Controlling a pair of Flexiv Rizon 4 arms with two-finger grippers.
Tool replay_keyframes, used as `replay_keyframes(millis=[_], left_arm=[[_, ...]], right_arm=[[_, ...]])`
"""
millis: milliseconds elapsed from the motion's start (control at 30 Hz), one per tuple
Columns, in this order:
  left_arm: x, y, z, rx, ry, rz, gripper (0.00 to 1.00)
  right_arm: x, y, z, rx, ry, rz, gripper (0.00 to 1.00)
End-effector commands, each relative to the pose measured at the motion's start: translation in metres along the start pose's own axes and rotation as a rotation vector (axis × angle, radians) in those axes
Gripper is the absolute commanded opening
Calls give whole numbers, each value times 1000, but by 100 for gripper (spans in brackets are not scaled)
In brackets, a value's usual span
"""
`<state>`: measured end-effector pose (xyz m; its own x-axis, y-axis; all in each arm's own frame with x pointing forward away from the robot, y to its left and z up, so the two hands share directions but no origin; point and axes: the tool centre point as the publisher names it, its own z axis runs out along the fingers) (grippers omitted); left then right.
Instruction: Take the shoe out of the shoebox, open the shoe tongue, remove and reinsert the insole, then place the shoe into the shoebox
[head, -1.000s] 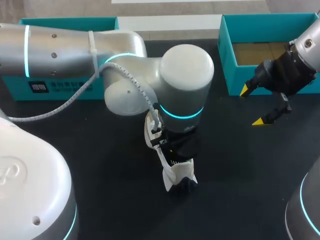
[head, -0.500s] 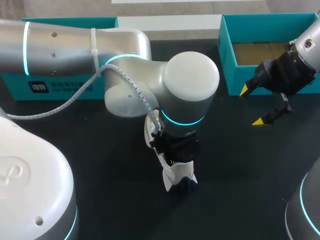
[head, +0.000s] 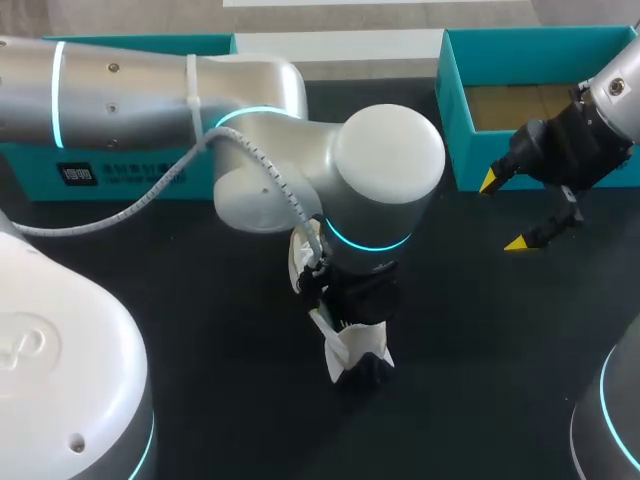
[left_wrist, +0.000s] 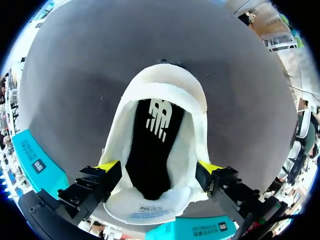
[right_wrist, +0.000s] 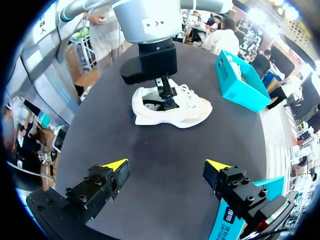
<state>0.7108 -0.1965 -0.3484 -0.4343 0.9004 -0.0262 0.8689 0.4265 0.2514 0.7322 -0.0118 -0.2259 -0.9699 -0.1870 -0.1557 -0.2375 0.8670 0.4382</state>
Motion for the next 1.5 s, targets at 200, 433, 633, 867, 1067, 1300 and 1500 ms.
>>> replay_keyframes(millis=[200, 433, 633, 867, 1067, 1300, 1500], left_arm=[[1, 7, -21, 12, -46, 9, 100], [-2, 20, -26, 8, -61, -5, 100], [-6, 43, -32, -3, -72, -32, 100], [-11, 42, -23, 3, -57, -12, 33], [-12, 36, -18, 18, -53, 1, 26], [-7, 27, -14, 37, -51, 11, 25], [-5, 21, -8, 58, -34, 10, 35]], right_arm=[[0, 0, 1, 3, -1, 1, 100], [0, 0, 1, 3, -1, 1, 100], [0, 0, 1, 3, -1, 1, 100], [0, 0, 1, 3, -1, 1, 100], [0, 0, 1, 3, -1, 1, 100], [0, 0, 1, 3, -1, 1, 100], [0, 0, 1, 3, -1, 1, 100]])
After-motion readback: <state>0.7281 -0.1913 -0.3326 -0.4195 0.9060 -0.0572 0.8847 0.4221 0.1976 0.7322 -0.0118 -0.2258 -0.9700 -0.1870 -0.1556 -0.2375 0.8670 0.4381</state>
